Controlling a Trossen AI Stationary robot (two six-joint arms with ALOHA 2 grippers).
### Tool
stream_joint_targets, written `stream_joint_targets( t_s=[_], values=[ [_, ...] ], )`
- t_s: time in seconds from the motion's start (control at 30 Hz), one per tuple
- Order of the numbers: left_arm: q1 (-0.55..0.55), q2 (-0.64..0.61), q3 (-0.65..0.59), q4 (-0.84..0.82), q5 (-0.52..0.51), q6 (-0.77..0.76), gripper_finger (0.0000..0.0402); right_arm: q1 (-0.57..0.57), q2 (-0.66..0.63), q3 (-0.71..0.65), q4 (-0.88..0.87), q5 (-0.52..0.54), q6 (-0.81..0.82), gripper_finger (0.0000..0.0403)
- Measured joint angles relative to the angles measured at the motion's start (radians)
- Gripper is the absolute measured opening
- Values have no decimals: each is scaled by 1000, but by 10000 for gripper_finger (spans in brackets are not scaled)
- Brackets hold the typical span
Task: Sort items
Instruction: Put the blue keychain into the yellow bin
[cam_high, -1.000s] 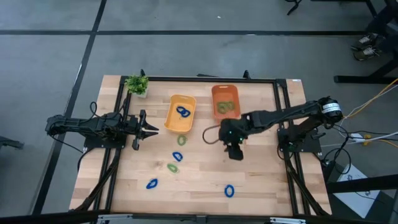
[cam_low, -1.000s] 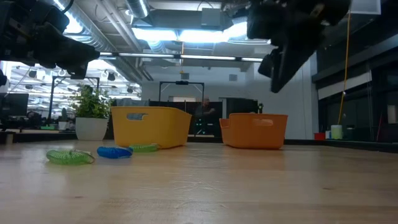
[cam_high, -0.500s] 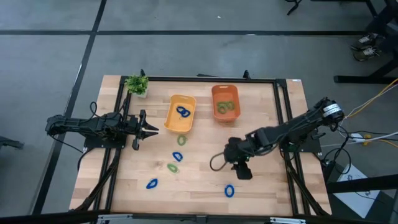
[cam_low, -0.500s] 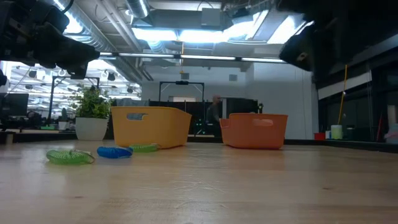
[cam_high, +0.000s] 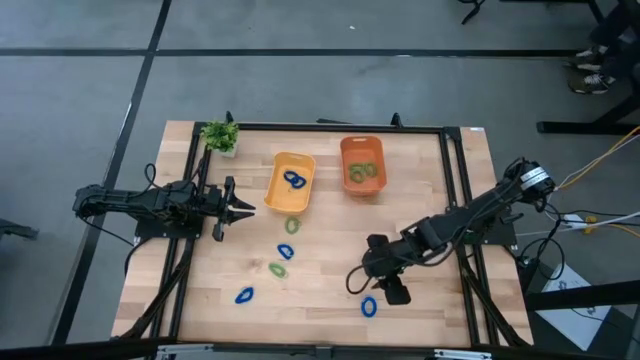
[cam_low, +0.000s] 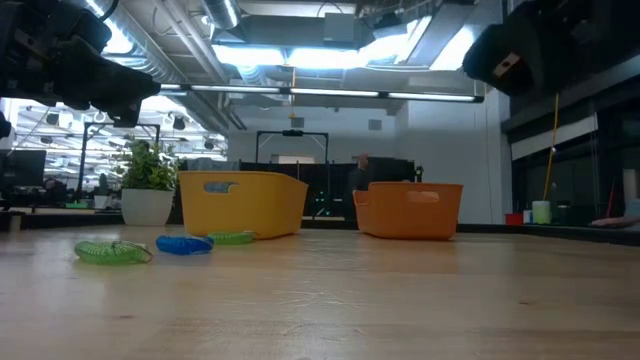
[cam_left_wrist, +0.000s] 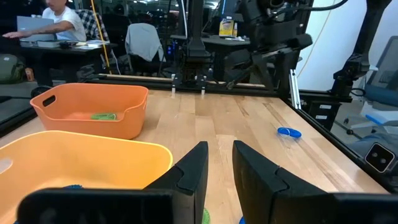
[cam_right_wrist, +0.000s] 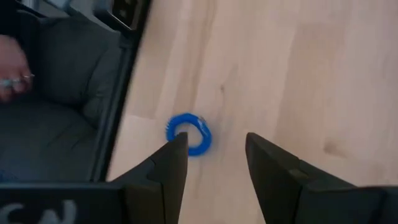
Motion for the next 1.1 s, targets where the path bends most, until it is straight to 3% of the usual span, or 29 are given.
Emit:
stream_joint_targets(
  t_s=[0.3, 0.63, 1.1],
  values=[
    [0, 0, 0, 0, 0, 0, 70, 44, 88, 0, 117, 77, 93, 162],
    [0, 0, 0, 0, 0, 0, 70, 44, 265, 0, 168, 13, 227, 162],
    [0, 0, 0, 0, 0, 0, 70, 82, 327, 0, 148, -28, 255, 161]
  ],
)
